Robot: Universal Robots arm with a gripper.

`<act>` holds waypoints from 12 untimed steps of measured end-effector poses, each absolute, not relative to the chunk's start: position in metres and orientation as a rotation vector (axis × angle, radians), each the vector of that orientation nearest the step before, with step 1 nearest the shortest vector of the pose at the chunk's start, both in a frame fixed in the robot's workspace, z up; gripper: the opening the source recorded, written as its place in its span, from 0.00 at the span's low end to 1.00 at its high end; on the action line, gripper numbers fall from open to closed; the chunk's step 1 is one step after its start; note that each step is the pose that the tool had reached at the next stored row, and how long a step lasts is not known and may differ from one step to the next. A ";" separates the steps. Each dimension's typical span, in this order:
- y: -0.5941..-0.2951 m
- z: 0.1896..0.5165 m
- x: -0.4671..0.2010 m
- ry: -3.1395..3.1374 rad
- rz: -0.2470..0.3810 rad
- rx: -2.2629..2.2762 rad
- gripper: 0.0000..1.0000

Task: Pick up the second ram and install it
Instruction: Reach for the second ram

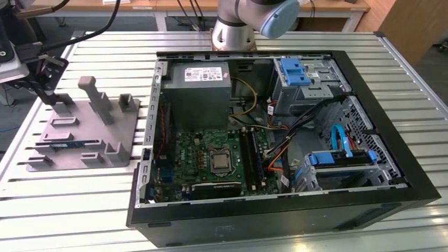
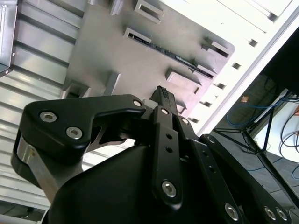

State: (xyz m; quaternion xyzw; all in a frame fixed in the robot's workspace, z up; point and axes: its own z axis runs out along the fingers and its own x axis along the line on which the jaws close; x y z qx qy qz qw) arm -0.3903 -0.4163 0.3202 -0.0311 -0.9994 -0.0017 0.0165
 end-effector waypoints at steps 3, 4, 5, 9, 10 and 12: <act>-0.416 0.318 -0.390 -3.107 -0.005 -0.097 0.10; -0.416 0.318 -0.390 -3.107 -0.005 -0.097 0.10; -0.416 0.317 -0.390 -3.107 -0.005 -0.097 0.10; -0.416 0.315 -0.390 -3.107 -0.005 -0.097 0.10; -0.417 0.314 -0.390 -3.107 -0.005 -0.097 0.10; -0.417 0.313 -0.390 -3.107 -0.005 -0.097 0.10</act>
